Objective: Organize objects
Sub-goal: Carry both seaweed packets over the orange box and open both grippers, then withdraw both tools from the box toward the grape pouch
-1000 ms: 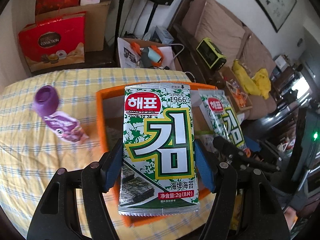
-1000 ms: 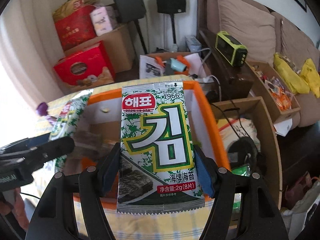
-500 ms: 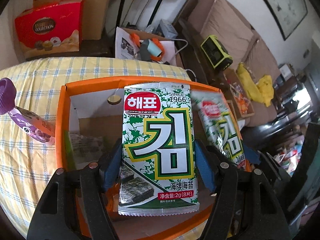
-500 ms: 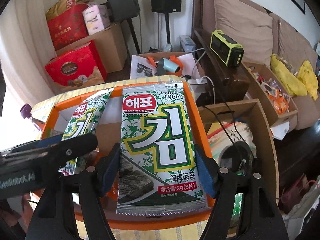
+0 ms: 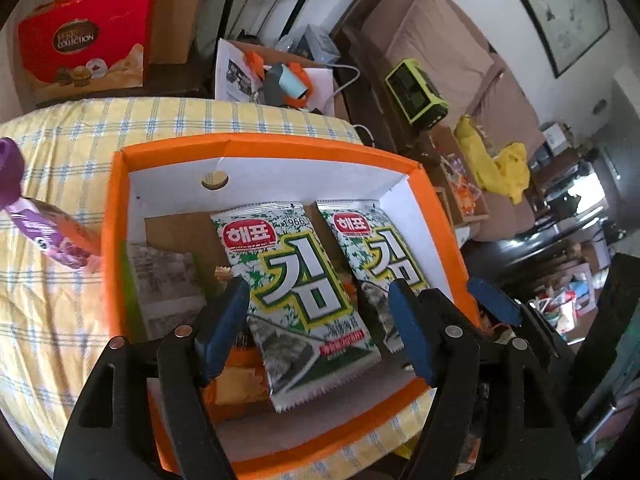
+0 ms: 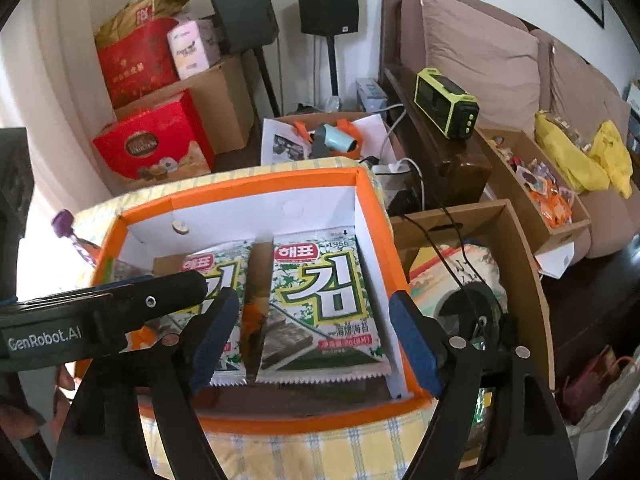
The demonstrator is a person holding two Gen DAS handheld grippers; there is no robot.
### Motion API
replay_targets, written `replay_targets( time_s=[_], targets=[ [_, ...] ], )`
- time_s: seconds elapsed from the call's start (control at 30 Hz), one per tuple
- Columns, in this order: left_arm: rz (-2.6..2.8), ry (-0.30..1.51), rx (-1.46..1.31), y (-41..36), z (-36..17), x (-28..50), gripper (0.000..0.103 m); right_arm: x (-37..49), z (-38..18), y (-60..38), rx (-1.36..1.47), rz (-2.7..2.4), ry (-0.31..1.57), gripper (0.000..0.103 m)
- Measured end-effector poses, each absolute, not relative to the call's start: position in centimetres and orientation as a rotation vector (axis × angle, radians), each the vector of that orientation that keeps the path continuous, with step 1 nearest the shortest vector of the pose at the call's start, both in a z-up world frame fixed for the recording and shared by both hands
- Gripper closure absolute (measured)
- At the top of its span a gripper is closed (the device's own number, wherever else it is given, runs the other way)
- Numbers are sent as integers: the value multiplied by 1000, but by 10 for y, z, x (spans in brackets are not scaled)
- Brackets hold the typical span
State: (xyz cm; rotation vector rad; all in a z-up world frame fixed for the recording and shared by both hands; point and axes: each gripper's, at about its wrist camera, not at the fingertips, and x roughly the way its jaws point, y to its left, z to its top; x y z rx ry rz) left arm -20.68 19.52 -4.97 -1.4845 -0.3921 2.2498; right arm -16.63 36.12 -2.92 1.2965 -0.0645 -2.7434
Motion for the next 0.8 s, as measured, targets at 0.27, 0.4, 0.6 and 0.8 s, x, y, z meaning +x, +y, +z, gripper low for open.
replay_targets(
  time_s=[0.27,0.4,0.6,0.8],
  targets=[
    [2284,-336,-1397,167,-13,-180,21,-152,-9,348,1249,-2724,-63,24],
    [2350,-303,-1367,145,-1,-168,16,-149,0,331,1223,-2702,-45,22],
    [2417,-308,-1369,107,4,-161,15,-144,5,308,1196,-2682,-18,17],
    [2473,-336,-1395,68,-4,-156,15,-140,9,283,1169,-2646,1,16]
  ],
)
